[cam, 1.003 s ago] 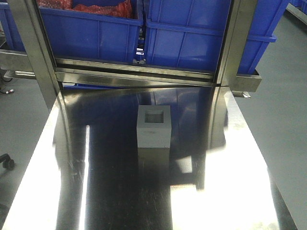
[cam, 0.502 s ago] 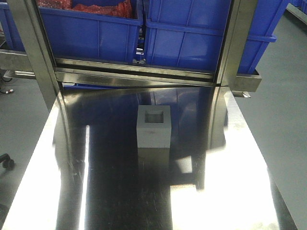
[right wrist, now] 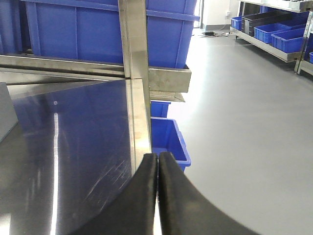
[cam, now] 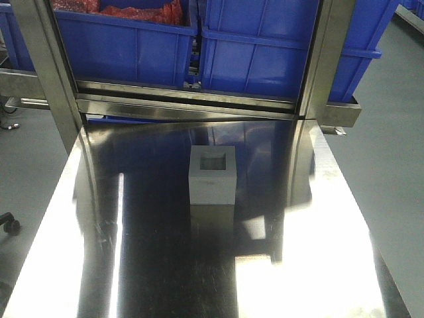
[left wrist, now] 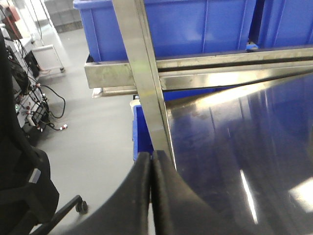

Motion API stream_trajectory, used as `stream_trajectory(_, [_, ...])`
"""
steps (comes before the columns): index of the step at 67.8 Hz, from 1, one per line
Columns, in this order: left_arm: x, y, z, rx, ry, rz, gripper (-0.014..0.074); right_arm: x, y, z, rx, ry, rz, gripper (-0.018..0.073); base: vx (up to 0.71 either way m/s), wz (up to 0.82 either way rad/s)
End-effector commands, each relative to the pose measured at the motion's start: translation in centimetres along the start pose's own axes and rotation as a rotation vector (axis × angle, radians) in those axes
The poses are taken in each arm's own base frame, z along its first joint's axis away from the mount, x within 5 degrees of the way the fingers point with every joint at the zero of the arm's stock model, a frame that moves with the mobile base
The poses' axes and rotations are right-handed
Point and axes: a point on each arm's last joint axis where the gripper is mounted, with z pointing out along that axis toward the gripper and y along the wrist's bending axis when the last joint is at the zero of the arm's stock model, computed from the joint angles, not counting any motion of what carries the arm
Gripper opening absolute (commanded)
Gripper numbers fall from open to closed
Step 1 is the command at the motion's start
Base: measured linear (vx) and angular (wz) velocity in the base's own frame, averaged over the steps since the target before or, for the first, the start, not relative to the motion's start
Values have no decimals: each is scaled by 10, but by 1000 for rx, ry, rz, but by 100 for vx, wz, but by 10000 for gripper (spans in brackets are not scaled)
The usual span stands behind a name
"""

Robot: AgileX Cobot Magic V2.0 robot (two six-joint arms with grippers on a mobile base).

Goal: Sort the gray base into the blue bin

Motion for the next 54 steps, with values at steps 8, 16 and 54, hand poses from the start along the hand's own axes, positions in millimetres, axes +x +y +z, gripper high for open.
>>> stream_trajectory(8, [-16,1,-2,-1,-81,-9,157,-5,0,1,6,-54,-19,-5,0,0])
stream_trajectory(16, [-16,1,-2,4,-79,-17,389,-5,0,1,6,-54,-19,-5,0,0])
stream_trajectory(54, [-19,-4,13,64,-9,-75,636,-5,0,1,6,-54,-19,-5,0,0])
